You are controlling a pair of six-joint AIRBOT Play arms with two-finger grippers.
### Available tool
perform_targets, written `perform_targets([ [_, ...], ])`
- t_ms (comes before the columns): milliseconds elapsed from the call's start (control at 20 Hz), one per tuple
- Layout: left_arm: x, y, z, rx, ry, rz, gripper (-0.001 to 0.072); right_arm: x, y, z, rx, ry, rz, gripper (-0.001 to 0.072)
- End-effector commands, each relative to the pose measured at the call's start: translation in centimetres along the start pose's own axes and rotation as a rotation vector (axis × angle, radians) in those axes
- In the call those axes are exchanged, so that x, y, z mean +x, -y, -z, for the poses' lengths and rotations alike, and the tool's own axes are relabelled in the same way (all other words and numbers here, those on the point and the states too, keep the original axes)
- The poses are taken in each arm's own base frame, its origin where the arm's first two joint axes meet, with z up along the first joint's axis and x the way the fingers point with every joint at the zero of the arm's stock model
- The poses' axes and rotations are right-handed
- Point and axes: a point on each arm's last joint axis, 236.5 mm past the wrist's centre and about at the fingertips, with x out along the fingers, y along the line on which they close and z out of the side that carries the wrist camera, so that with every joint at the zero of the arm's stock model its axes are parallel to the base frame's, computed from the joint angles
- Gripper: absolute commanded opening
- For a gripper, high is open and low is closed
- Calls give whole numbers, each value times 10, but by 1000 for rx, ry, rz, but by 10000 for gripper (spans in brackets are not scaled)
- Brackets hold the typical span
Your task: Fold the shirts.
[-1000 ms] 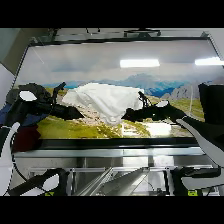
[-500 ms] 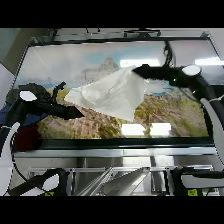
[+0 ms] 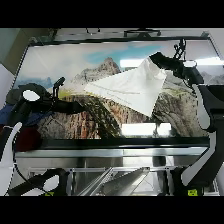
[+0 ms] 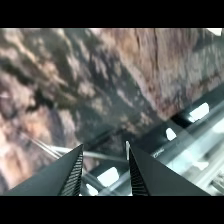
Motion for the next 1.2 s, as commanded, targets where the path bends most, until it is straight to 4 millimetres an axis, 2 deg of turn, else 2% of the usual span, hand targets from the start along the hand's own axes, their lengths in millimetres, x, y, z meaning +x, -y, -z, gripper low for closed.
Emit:
perform_targets([
  [0, 14, 11, -14, 51, 49, -23, 507, -11, 21, 0, 0, -49, -7, 383],
  [50, 21, 20, -17, 79, 60, -27, 701, -26, 20, 0, -6, -87, -27, 384],
  [200, 54, 49, -25, 148, 73, -28, 706, -78, 31, 17, 52, -277, -16, 384],
  [350, 103, 61, -38, 114, 33, -19, 707, -130, 72, 42, 88, -461, 145, 384],
  [450, 132, 66, -55, 123, 29, -18, 706, -149, 89, 57, 85, -547, 207, 384],
  [550, 155, 71, -72, 146, 17, -8, 707, -155, 95, 67, 65, -596, 237, 394],
  [650, 177, 68, -88, 145, 15, -4, 706, -149, 95, 67, 50, -588, 246, 537],
  [750, 190, 55, -98, 94, -4, -11, 706, -145, 99, 59, 41, -551, 257, 532],
  [950, 196, 20, -82, 37, -175, -92, 706, -141, 107, 46, 16, -492, 275, 532],
  [1000, 197, 15, -85, 39, -182, -116, 707, -139, 110, 43, 13, -478, 280, 532],
  [1150, 215, 21, -111, 51, -103, -105, 707, -129, 120, 38, 11, -437, 298, 532],
])
